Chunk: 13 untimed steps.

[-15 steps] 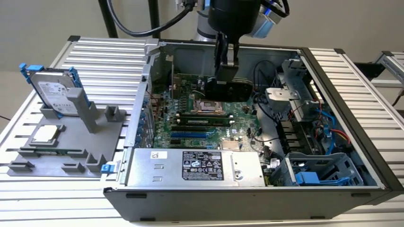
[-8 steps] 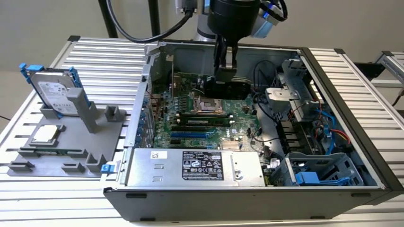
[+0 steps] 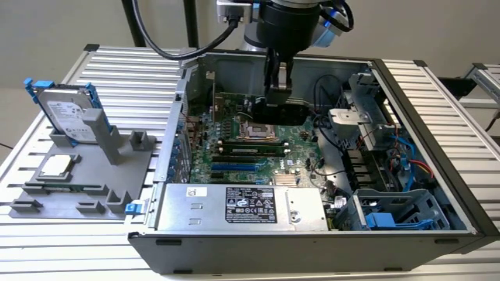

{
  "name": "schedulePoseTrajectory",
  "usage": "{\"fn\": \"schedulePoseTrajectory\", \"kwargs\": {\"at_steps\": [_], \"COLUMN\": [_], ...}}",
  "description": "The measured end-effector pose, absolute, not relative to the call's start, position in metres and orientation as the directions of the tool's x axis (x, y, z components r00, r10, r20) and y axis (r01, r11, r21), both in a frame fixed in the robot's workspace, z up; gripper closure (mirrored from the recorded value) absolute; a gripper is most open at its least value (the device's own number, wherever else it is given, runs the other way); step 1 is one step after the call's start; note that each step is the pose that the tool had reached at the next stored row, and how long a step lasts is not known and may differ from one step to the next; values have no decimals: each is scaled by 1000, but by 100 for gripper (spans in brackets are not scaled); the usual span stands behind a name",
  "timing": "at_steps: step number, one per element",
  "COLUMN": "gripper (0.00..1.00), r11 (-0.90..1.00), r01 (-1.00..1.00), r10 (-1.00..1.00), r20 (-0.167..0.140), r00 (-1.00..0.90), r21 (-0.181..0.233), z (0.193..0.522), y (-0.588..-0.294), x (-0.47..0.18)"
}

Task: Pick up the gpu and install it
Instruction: 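Insert the gpu into the slot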

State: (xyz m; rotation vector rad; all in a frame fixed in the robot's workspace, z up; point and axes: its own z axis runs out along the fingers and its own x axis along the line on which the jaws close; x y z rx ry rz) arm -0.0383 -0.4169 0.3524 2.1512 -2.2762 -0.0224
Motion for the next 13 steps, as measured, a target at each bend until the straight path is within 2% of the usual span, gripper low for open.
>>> {"fn": "schedulePoseTrajectory", "kwargs": {"at_steps": [13], "gripper": [100], "r11": [56], "r01": [-998], "r10": [-998], "r20": [-2], "r00": [-56], "r21": [17], "z": [342], "y": [-416], "x": [-38]}}
